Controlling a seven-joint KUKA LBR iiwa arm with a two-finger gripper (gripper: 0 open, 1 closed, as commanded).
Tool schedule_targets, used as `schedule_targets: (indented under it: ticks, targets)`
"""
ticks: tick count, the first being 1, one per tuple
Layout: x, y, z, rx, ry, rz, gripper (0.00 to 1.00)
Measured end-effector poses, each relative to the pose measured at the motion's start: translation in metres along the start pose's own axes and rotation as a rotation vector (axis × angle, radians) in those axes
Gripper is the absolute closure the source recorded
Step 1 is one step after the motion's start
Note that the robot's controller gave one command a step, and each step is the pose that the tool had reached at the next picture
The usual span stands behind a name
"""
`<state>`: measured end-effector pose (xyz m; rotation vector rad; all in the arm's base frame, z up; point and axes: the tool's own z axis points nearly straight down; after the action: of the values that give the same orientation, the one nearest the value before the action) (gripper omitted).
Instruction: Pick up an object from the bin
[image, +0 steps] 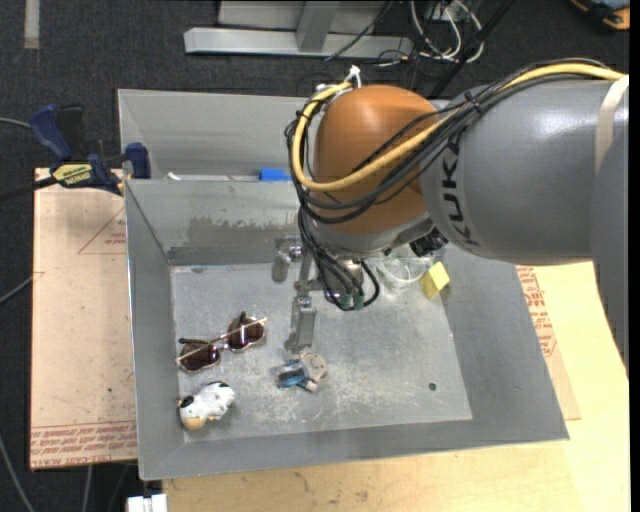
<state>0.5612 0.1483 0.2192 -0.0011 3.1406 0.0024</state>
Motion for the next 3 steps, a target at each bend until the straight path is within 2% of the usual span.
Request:
schedule_targets:
  ticks: [1, 2, 3]
  targets:
    - [-0.033, 0.025, 0.045, 0.0, -0.011, -0.269, 0.0]
    - [-0.04, 0.028, 0.077, 0.0, 0.004, -0.327, 0.0]
    - [-0.043, 0.026, 0.072, 0.0, -0.002, -0.417, 0.0]
